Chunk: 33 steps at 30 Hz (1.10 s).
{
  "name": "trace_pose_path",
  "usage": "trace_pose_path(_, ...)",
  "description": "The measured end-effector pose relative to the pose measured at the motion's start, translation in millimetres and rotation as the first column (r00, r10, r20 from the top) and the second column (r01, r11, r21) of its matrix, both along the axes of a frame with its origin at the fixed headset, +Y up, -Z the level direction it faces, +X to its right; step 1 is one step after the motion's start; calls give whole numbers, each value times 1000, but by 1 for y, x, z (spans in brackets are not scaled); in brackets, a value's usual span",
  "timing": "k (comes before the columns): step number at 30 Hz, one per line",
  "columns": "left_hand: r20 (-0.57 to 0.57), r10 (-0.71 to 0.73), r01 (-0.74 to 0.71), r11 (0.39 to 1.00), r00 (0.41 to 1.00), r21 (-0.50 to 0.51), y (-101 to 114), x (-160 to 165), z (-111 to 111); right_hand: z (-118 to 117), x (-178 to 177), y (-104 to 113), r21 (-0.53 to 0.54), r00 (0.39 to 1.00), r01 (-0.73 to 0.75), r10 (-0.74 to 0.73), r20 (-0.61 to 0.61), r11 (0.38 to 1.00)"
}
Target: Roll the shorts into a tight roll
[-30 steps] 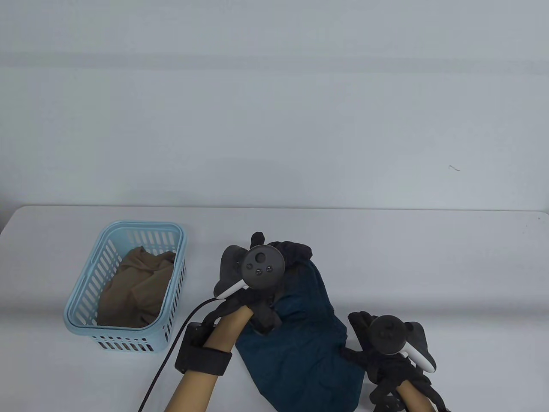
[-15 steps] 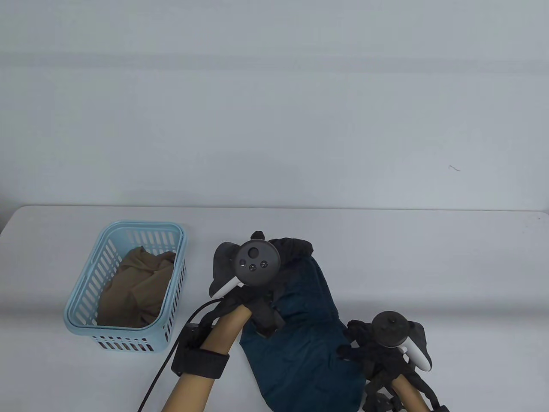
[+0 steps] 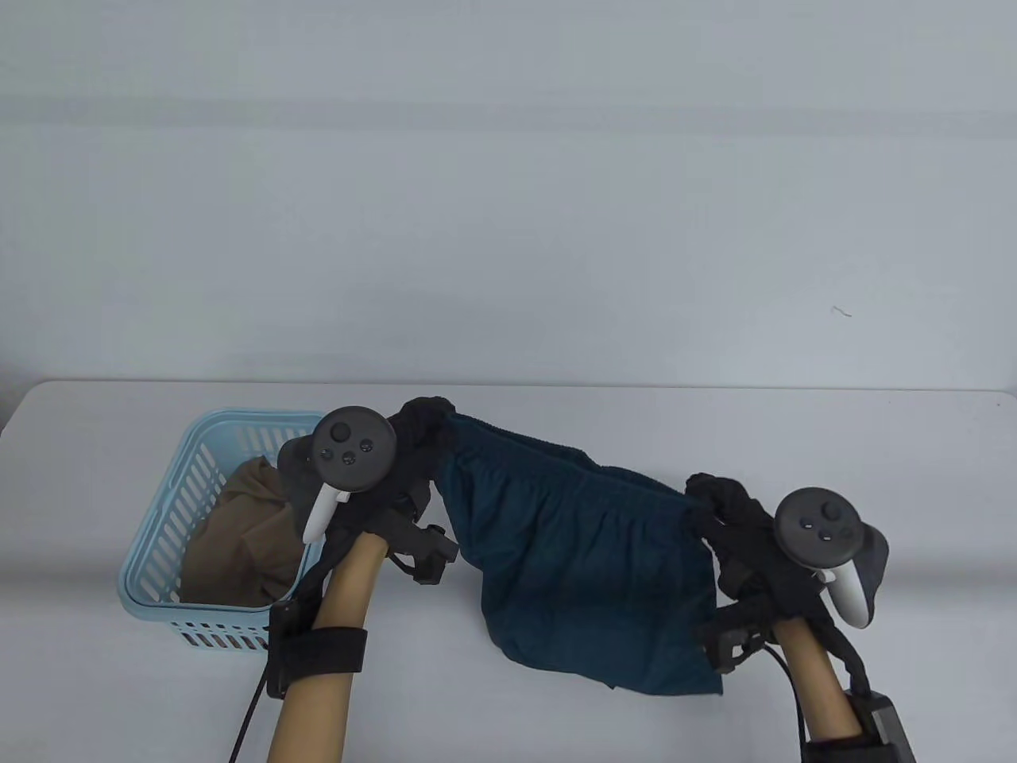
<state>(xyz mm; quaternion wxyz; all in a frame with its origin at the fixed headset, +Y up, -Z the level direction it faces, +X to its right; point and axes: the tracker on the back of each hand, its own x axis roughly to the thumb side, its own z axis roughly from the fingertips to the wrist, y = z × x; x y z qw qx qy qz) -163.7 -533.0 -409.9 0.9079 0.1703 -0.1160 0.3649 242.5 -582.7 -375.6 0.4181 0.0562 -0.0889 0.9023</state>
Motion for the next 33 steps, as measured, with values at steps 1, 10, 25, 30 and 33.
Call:
trace_pose_path(1, 18, 5, -5, 1000, 1000, 17, 9, -1, 5, 1, 2, 15, 39, 1000, 2, -2, 0, 999)
trace_pose_path(10, 180, 11, -44, 983, 984, 179, 82, -3, 59, 41, 25, 115, 321, 999, 29, -13, -51, 947)
trace_pose_path(25, 208, 20, -39, 995, 978, 91, 113, 9, 48, 40, 43, 175, 261, 995, -28, 53, -88, 965)
trace_pose_path(30, 79, -77, 79, 996, 994, -33, 78, 26, -25, -35, 38, 135, 92, 993, -115, 113, 26, 989)
trace_pose_path(33, -24, -106, 103, 989, 994, -111, 59, 31, -66, -73, 32, 112, 43, 994, -70, 66, 90, 997)
